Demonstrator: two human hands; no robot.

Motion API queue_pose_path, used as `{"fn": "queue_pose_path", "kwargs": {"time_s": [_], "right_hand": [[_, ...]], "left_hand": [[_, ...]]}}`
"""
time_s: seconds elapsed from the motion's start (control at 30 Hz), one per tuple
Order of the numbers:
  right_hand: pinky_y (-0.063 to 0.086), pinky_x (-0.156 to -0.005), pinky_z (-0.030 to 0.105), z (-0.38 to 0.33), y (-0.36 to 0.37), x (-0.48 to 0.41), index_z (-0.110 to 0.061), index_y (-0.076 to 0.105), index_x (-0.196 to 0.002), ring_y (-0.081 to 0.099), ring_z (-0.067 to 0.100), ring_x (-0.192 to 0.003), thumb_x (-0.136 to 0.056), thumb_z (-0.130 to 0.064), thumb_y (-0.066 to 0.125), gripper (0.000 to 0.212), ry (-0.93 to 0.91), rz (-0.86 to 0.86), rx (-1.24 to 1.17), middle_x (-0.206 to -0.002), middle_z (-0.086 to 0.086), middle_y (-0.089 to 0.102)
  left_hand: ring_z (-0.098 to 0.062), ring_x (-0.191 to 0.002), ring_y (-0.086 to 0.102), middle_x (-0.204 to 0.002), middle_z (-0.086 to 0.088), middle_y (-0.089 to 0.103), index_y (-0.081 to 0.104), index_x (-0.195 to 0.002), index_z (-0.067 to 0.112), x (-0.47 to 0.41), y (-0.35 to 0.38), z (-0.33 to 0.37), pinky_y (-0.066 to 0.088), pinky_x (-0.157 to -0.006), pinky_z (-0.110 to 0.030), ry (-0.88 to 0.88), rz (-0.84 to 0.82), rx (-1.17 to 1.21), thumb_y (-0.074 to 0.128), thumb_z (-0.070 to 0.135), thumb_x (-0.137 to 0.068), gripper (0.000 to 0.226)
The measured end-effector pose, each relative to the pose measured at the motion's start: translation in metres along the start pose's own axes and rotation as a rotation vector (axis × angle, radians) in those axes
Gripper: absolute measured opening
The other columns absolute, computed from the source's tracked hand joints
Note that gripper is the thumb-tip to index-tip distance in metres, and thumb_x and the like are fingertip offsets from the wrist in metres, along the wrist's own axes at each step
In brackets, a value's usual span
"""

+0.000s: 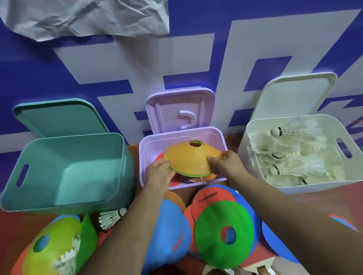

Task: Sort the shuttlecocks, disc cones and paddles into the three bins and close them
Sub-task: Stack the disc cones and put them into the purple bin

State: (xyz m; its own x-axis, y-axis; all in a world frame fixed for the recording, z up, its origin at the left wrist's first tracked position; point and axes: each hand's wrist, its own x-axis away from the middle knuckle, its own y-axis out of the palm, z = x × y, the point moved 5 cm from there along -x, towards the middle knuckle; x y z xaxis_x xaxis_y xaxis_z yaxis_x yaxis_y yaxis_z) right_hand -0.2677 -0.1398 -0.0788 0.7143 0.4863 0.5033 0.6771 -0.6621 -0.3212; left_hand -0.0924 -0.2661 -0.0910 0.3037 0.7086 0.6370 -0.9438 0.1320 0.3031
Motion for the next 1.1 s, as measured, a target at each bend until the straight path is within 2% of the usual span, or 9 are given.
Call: {"fn": "queue_pose_path", "kwargs": {"time_s": [0.07, 0.13, 0.27, 0.37, 0.43, 0.57, 0.77, 0.9, 1.1], "right_hand": [[0.058, -0.069, 0.056, 0.008, 0.004, -0.012, -0.012, 0.050, -0.102, 0.067, 0.038, -0.089, -0.071, -0.034, 0.081, 0.049, -0.009, 0.019, 0.107, -0.100, 0.017, 0.063], [0.054, -0.082, 0.052, 0.006, 0.006, -0.015, -0.008, 0.052, -0.117, 0.063, 0.037, -0.098, -0.075, -0.036, 0.078, 0.057, -0.055, 0.029, 0.238, -0.111, 0.015, 0.062], [0.048, -0.083, 0.039, 0.005, 0.011, -0.026, 0.001, 0.053, -0.120, 0.060, 0.037, -0.102, -0.083, -0.031, 0.070, 0.051, -0.151, 0.034, 0.539, -0.109, 0.021, 0.064], [0.041, -0.074, 0.034, 0.009, 0.010, -0.026, -0.003, 0.056, -0.105, 0.057, 0.037, -0.094, -0.084, -0.022, 0.058, 0.028, -0.214, 0.035, 0.730, -0.102, 0.022, 0.064], [0.043, -0.080, 0.036, 0.010, 0.005, -0.022, -0.006, 0.057, -0.102, 0.053, 0.036, -0.095, -0.084, -0.023, 0.055, 0.025, -0.283, 0.055, 0.805, -0.100, 0.020, 0.061], [0.039, -0.091, 0.039, -0.001, -0.017, 0.002, 0.002, 0.062, -0.109, 0.051, 0.037, -0.106, -0.087, -0.019, 0.061, 0.030, -0.425, 0.093, 0.661, -0.099, 0.022, 0.062], [0.035, -0.077, 0.029, 0.046, -0.055, 0.050, -0.007, 0.064, -0.100, 0.056, 0.030, -0.099, -0.089, -0.033, 0.063, 0.028, -0.393, 0.014, 0.556, -0.095, 0.013, 0.063], [0.041, -0.095, 0.035, 0.098, -0.068, 0.082, -0.006, 0.053, -0.127, 0.052, 0.033, -0.114, -0.085, -0.043, 0.067, 0.058, -0.278, -0.084, 0.605, -0.120, 0.018, 0.055], [0.043, -0.091, 0.038, 0.149, -0.066, 0.101, -0.003, 0.044, -0.127, 0.053, 0.038, -0.113, -0.081, -0.047, 0.070, 0.069, -0.134, -0.188, 0.643, -0.123, 0.021, 0.048]], "left_hand": [[-0.019, -0.074, 0.062, -0.081, -0.012, 0.063, 0.055, -0.089, 0.004, -0.016, -0.001, -0.003, 0.055, -0.078, -0.032, -0.003, 0.027, -0.154, 0.052, -0.009, -0.091, 0.014], [-0.020, -0.072, 0.061, -0.077, -0.010, 0.061, 0.056, -0.081, 0.006, -0.031, -0.002, -0.004, 0.058, -0.073, -0.029, 0.033, 0.021, -0.331, 0.054, -0.007, -0.090, 0.016], [-0.034, -0.081, 0.068, -0.070, -0.006, 0.066, 0.066, -0.064, 0.020, -0.063, -0.008, -0.004, 0.056, -0.084, -0.046, 0.142, 0.005, -0.829, 0.069, 0.020, -0.071, 0.008], [-0.033, -0.090, 0.067, -0.090, -0.018, 0.071, 0.072, -0.091, 0.009, -0.065, -0.002, -0.011, 0.053, -0.083, -0.040, 0.172, -0.061, -1.142, 0.072, 0.017, -0.077, 0.015], [-0.034, -0.095, 0.064, -0.098, -0.019, 0.070, 0.067, -0.097, -0.002, -0.057, 0.002, -0.010, 0.047, -0.078, -0.035, 0.244, -0.053, -1.273, 0.068, 0.012, -0.081, 0.021], [-0.030, -0.099, 0.061, -0.102, -0.013, 0.069, 0.066, -0.100, 0.004, -0.028, 0.000, -0.001, 0.043, -0.077, -0.030, 0.347, 0.050, -1.246, 0.060, 0.015, -0.085, 0.020], [-0.015, -0.086, 0.062, -0.089, -0.003, 0.068, 0.066, -0.093, 0.011, 0.068, 0.000, -0.034, 0.047, -0.079, -0.025, 0.440, -0.101, -1.016, 0.060, 0.007, -0.085, 0.011], [-0.020, -0.090, 0.065, -0.089, -0.003, 0.067, 0.062, -0.090, 0.016, 0.097, -0.010, -0.088, 0.051, -0.084, -0.032, 0.316, -0.108, -1.071, 0.067, 0.016, -0.083, 0.008], [-0.018, -0.097, 0.065, -0.109, -0.001, 0.068, 0.060, -0.114, 0.023, 0.111, -0.028, -0.160, 0.054, -0.083, -0.031, 0.103, -0.131, -1.277, 0.068, 0.056, -0.066, 0.059]]}}
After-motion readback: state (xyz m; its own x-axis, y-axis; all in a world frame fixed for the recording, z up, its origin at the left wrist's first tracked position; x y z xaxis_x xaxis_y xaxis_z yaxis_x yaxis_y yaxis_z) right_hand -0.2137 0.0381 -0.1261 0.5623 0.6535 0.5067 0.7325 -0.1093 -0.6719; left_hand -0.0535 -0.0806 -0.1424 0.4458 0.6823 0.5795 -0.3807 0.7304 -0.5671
